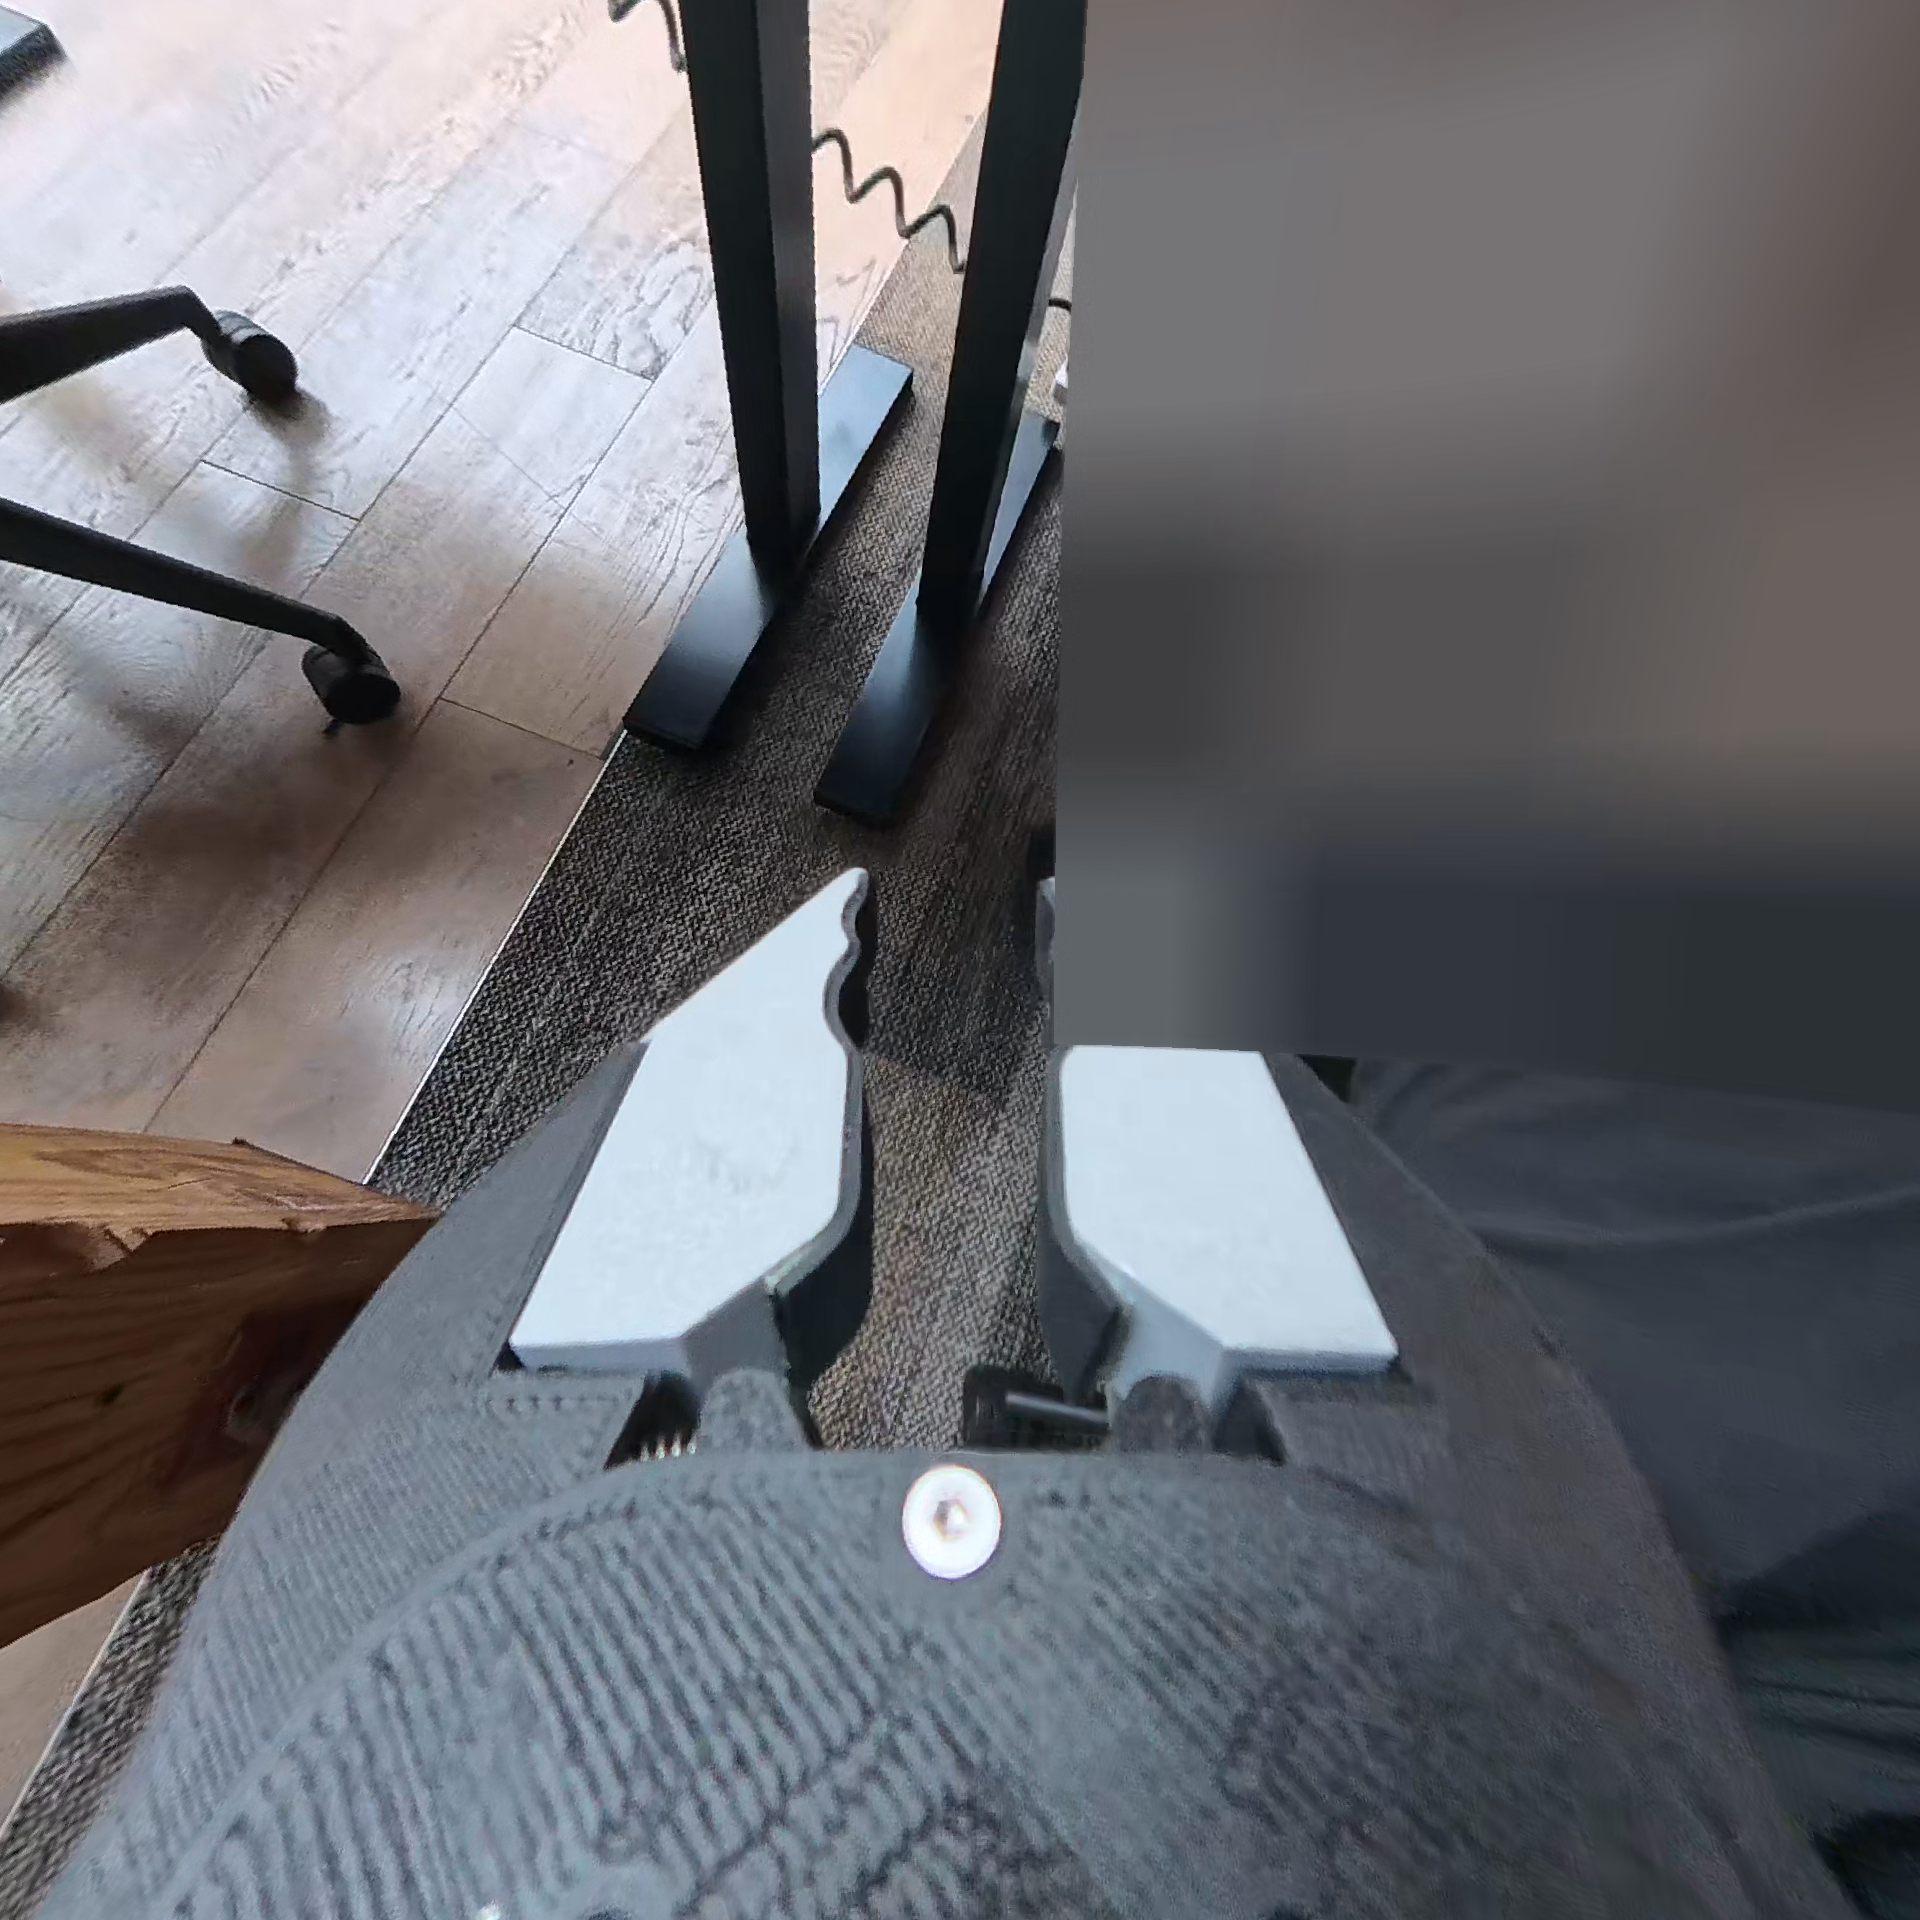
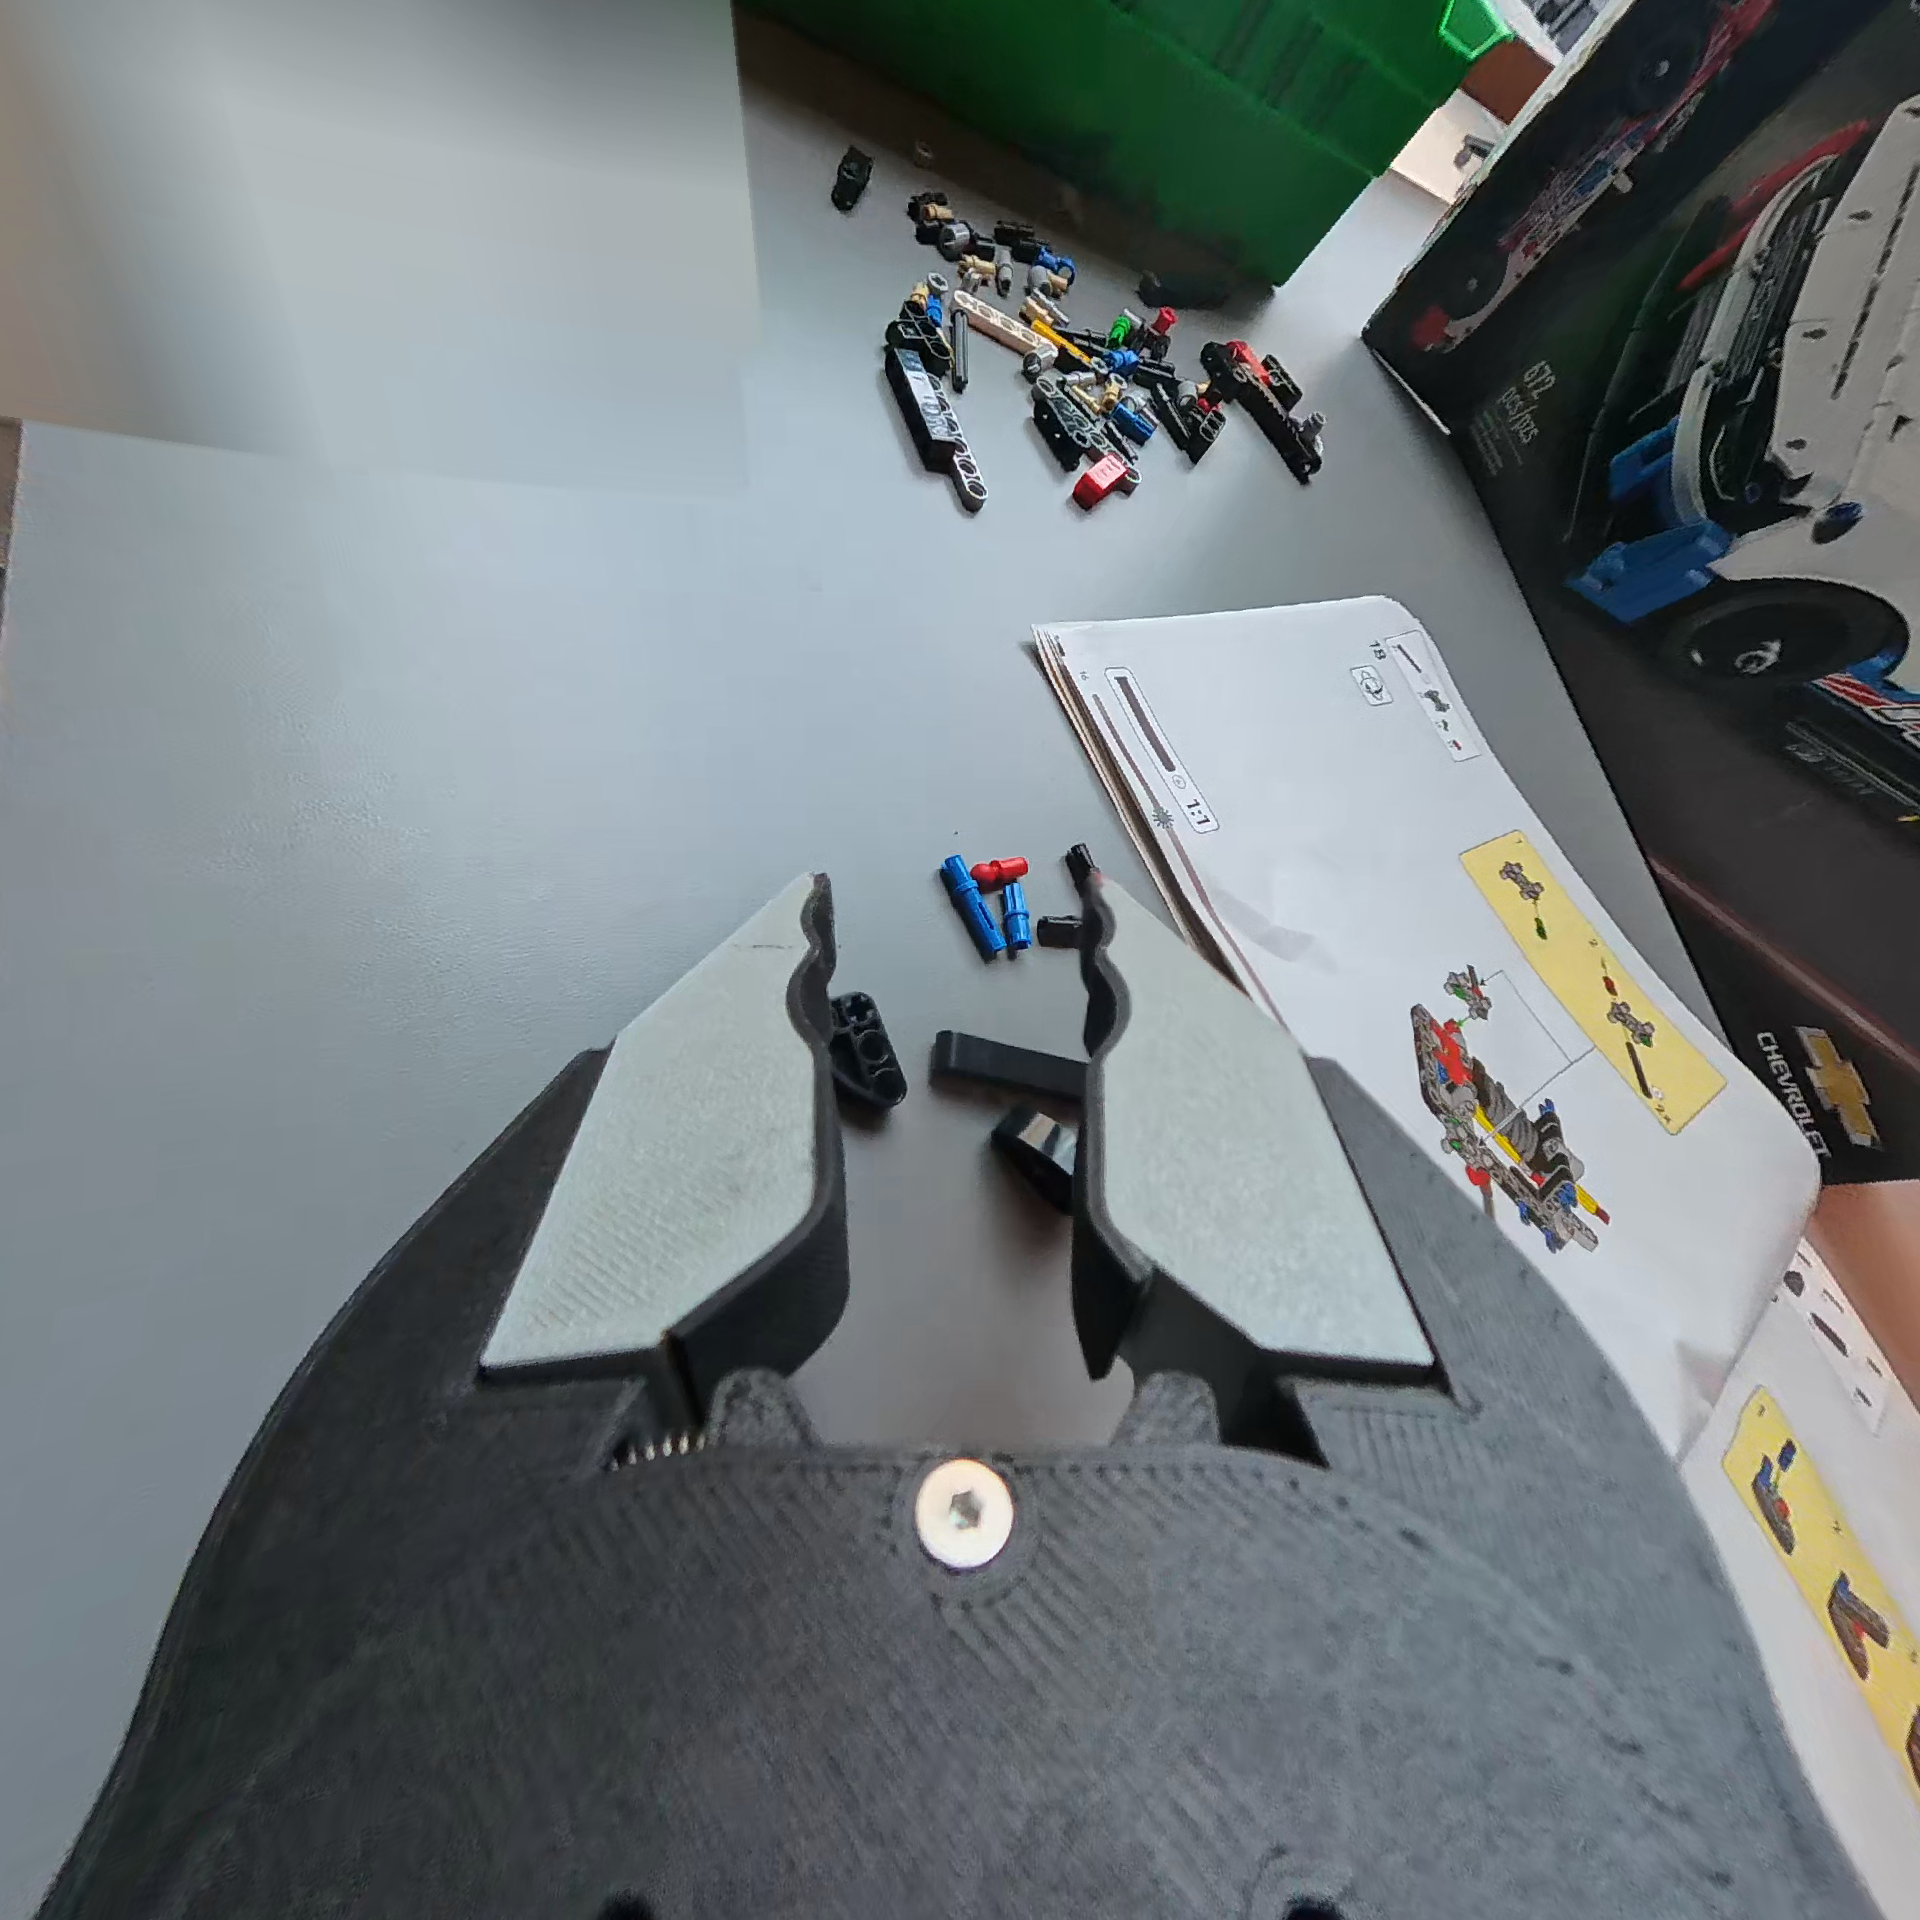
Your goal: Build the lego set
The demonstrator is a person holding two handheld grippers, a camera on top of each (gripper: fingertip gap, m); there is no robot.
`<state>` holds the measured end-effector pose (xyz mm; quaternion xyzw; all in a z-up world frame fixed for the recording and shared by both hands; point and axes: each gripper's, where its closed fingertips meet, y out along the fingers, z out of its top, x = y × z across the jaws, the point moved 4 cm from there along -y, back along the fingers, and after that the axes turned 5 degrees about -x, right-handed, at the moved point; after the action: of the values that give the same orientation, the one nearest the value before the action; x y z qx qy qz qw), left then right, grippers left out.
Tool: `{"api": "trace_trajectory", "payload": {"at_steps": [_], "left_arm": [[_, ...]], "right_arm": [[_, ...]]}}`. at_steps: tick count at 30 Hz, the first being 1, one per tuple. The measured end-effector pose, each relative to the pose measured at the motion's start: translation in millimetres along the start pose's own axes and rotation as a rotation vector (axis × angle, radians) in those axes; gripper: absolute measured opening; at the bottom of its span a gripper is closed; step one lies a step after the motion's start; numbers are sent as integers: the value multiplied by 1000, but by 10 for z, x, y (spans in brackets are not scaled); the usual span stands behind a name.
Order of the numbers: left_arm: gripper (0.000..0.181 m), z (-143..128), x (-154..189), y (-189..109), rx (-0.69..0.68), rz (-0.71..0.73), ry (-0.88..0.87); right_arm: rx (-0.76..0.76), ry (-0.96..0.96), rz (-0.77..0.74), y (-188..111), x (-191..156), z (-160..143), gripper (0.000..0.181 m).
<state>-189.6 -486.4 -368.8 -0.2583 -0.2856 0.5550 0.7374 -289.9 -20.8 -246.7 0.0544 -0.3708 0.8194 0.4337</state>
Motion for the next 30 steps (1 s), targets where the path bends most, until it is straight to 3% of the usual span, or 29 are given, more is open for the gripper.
{"api": "trace_trajectory", "payload": {"at_steps": [1,4,8,13,16,18,27,30], "left_arm": [[28,10,43,-33,-3,-7,15],[31,89,234,-198,-31,-36,54],[32,122,523,-635,-118,-12,106],[28,58,1020,-1122,-43,-27,20],[16,-11,1005,-1169,-31,144,133],[21,33,1012,-1255,-16,191,166],[23,-20,1415,-1304,14,109,234],[29,-110,1539,-1276,-34,69,255]], "right_arm": [[21,-4,-7,-23,0,17,44],[70,-18,-13,-70,-8,61,42],[121,-11,59,-121,-74,108,43],[161,-34,144,-168,-187,149,40],[201,-27,188,-215,-219,181,36],[203,-20,203,-216,-227,186,40],[173,-53,180,-181,-256,174,44],[178,-23,149,-183,-182,166,50]]}}
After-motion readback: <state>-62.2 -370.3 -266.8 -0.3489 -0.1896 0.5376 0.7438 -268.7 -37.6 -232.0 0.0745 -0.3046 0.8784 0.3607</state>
